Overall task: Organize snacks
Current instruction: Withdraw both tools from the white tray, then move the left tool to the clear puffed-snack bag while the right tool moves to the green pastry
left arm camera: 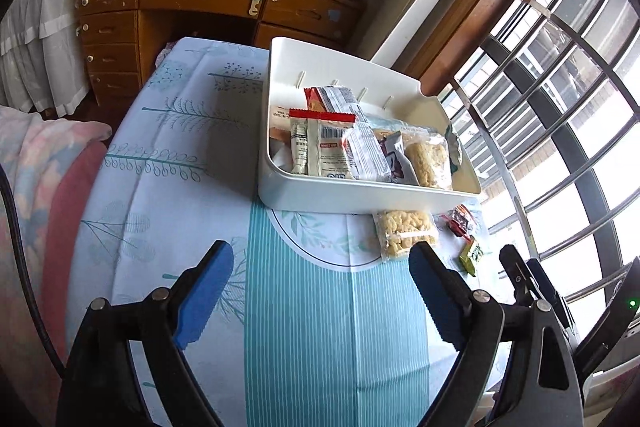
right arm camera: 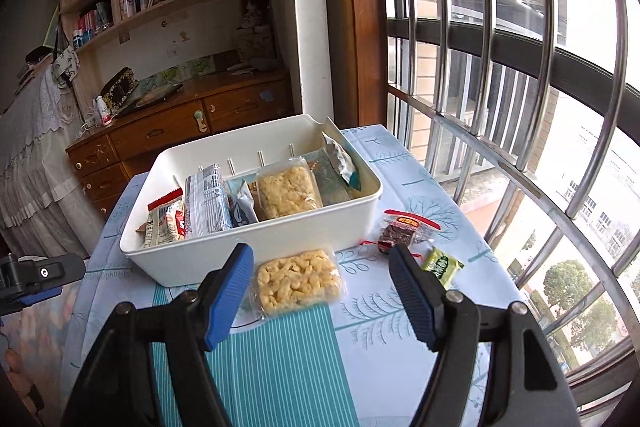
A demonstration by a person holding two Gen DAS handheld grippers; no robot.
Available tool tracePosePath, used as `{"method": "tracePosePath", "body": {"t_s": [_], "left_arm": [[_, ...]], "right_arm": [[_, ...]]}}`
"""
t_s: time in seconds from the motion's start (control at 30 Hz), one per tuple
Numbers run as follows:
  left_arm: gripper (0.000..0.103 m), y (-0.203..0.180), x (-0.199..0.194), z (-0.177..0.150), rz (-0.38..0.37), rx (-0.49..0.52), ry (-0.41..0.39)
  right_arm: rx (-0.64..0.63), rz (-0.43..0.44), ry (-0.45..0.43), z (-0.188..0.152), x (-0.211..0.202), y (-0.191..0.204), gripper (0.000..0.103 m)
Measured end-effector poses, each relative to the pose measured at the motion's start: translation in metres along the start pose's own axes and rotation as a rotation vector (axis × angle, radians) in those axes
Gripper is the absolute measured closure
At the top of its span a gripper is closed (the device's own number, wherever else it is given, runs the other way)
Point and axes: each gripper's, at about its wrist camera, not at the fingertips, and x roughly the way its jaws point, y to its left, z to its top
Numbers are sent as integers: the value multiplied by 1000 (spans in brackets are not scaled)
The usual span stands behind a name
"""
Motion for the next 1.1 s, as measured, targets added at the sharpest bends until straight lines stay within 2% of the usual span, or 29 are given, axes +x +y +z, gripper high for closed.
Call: {"method": "tracePosePath", "body": {"t_s": [0.07,0.13,0.23,0.53,0.67,0.8,0.93,1.1], "left_arm": [[14,-4,0,-5,-32,-4,13],[14,-8,3,-11,-43,-8,33],[13,-15,13,-17,-48,-17,72],[13,-34,62,-22,44,-144,204],[3,-47,83,-25,71,-218,245],[2,-66,103,-26,94,-249,274],[2,-88,125,-23,121,-246,305],[2,-113,150,-17,157,-228,337]], "right_arm": [[6,-23,7,-4,-4,-4,30],[11,-39,5,-8,-7,-9,22],[19,-62,19,-17,-7,-18,20],[2,-91,82,-33,15,-45,20],[-51,-96,100,-34,26,-60,19],[-93,-69,138,-33,40,-78,19],[-146,-33,174,-33,55,-93,10],[-243,24,218,-34,74,-107,8]]}}
